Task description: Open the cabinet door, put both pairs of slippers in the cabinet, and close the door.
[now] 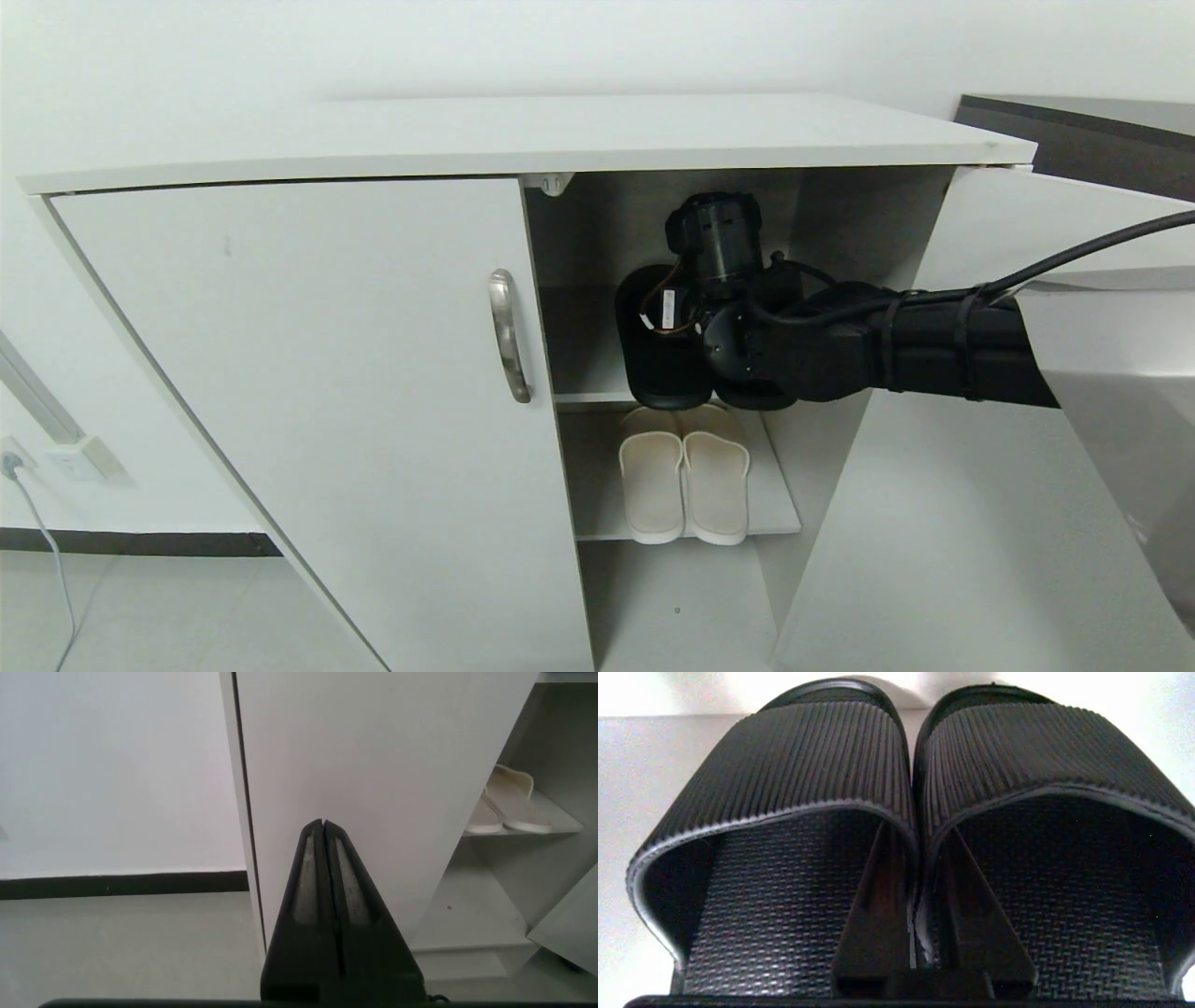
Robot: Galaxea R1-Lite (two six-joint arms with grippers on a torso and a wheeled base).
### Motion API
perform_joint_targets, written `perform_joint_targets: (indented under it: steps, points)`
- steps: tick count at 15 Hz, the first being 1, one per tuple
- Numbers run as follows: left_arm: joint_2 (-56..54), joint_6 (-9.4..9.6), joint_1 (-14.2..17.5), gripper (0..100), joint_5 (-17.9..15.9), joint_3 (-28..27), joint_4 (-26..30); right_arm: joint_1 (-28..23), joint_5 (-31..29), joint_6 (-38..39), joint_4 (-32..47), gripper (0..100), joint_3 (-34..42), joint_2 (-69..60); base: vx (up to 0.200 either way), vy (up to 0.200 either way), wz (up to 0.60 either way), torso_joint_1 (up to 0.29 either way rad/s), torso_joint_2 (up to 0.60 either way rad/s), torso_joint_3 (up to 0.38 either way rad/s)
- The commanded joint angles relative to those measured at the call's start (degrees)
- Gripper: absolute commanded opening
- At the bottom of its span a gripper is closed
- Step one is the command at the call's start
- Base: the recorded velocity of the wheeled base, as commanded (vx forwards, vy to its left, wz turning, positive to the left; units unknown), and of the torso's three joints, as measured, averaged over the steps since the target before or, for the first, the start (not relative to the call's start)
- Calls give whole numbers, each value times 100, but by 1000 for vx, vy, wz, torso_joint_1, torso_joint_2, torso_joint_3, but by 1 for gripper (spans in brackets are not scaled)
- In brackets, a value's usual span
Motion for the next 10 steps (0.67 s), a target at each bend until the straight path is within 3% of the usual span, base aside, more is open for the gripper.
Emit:
perform_joint_targets:
  steps: [1, 2, 3, 10]
  points:
    - [4, -3, 1, 0, 1, -9, 0, -2, 0, -1, -4, 0, -1, 28, 0, 0, 0, 0, 0, 0]
    - [4, -3, 1, 0, 1, 0, 0, -2, 0, -1, -4, 0, -1, 28, 0, 0, 0, 0, 0, 0]
    - [4, -3, 1, 0, 1, 0, 0, -2, 0, -1, -4, 100, -1, 28, 0, 0, 0, 0, 0, 0]
    - [4, -12, 1, 0, 10, -9, 0, 77, 0, -1, -30, 100, 429, -254, 0, 0, 0, 0, 0, 0]
